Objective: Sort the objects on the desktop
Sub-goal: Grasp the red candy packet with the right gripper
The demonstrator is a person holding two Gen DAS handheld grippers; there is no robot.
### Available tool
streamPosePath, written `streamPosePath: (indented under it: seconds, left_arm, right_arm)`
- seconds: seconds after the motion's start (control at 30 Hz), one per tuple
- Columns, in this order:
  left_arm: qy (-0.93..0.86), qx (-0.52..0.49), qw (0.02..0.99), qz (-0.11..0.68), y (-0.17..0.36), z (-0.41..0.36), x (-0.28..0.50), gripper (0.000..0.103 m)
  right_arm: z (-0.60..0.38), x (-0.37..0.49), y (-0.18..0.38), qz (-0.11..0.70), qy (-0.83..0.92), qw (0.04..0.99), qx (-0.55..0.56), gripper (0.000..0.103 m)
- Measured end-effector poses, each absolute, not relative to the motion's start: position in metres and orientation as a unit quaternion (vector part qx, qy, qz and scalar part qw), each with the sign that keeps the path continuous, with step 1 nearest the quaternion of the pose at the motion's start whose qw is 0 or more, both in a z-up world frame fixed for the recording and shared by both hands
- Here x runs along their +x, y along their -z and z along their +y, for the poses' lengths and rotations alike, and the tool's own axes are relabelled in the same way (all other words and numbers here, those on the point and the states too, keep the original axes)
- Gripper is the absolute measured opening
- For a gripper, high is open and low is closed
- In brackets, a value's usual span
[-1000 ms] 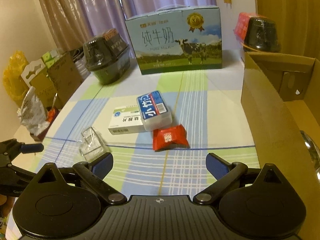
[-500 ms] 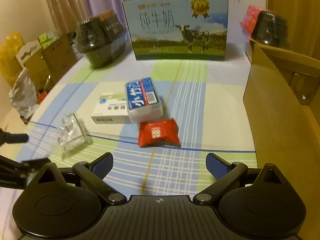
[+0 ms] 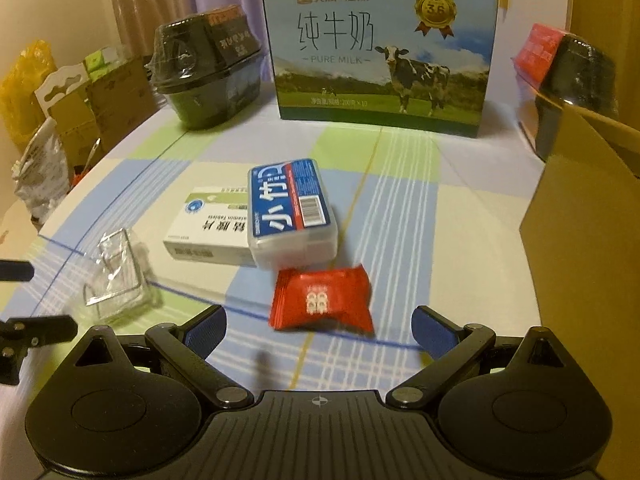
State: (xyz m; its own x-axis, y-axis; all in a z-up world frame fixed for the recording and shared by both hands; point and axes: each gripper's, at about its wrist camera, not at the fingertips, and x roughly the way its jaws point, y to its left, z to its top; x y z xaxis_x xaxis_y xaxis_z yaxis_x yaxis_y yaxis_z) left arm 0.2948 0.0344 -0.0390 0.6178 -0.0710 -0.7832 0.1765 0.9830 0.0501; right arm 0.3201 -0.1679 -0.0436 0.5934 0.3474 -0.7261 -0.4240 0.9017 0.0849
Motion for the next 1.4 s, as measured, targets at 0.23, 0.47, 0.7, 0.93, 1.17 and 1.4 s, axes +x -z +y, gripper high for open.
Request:
streamPosePath:
  seconds: [0.23,0.47,0.7,0.93,1.17,1.4]
  left_arm:
    - [0.054,0.039,0.902,0.426,0.041,0.038,0.3,0.093]
    - [0.038,0.005,0.902,0.431,0.05,0.044,0.311,0.093]
    - [0.039,0.008,0.897,0.44,0.06,0.042,0.315,0.093]
    - [0.036,0.003,0.894,0.446,0.065,0.045,0.316,0.093]
    - [0.037,0.002,0.895,0.444,0.062,0.048,0.314,0.093]
    - [0.034,-0.006,0.896,0.442,0.059,0.057,0.311,0.093]
  right_arm:
    - [-0.157,0.335,0.058,0.391,-0.206,0.895,-0.061,0.097]
    - [-0.151,0.339,0.067,0.396,-0.205,0.892,-0.073,0.096]
    - [-0.151,0.34,0.073,0.401,-0.203,0.889,-0.087,0.082]
    - [-0.145,0.338,0.069,0.395,-0.214,0.889,-0.091,0.053]
    - [-0.134,0.329,0.059,0.405,-0.238,0.88,-0.075,0.036]
    - [-0.113,0.323,0.061,0.402,-0.281,0.869,-0.067,0.035]
